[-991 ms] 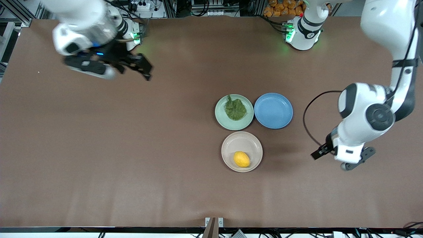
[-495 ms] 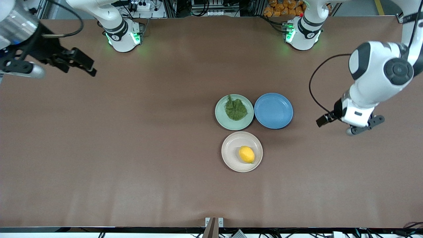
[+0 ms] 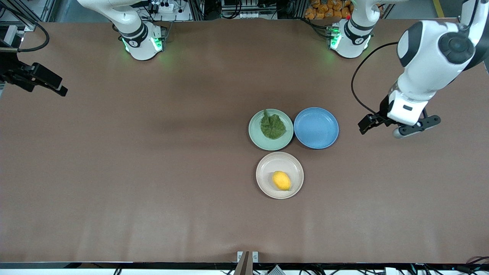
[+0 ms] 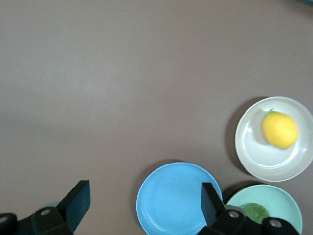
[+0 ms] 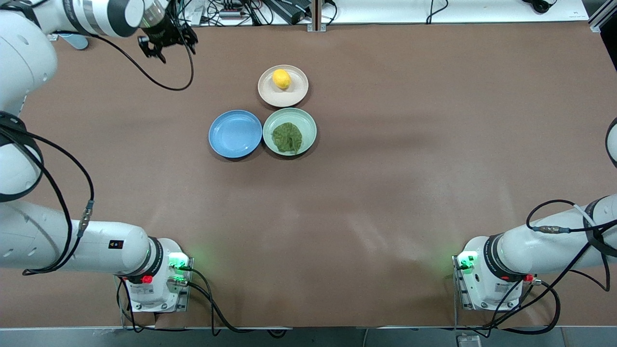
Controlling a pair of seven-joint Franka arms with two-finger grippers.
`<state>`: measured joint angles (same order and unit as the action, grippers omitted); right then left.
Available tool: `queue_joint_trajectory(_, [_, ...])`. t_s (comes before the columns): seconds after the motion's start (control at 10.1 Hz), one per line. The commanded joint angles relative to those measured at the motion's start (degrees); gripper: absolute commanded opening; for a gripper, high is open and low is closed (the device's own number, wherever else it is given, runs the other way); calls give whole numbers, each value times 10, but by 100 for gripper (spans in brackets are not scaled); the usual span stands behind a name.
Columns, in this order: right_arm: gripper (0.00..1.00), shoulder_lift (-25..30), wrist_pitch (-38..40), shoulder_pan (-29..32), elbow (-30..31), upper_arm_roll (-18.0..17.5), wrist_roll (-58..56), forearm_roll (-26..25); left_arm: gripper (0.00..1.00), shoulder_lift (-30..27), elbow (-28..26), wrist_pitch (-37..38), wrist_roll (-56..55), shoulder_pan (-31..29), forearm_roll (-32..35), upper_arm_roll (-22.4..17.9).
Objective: Place lemon and lettuce in plates
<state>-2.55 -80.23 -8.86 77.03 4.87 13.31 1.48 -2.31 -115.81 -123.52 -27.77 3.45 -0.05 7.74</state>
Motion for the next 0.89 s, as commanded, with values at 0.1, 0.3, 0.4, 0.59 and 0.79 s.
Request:
queue_joint_trajectory(0.1, [100,16,-3,37,35,-18,-80,-16,100,-16,93,90,61,2,-14,-16])
queue_joint_trajectory(0.3, [100,14,-18,45,44,-18,-80,-13,100,-14,187,225,161,-1,-15,-28])
queue_joint_trajectory(0.4, [100,15,-18,55,57,-20,-80,-3,100,-10,217,267,176,-1,-15,-28])
queue_joint_trajectory(0.59, [100,17,-26,65,66,-17,-82,7,100,-7,258,323,178,1,-9,-26])
queue_joint_trajectory(0.79, [100,25,-28,61,72,-11,-83,1,100,-6,277,341,178,0,-8,-25])
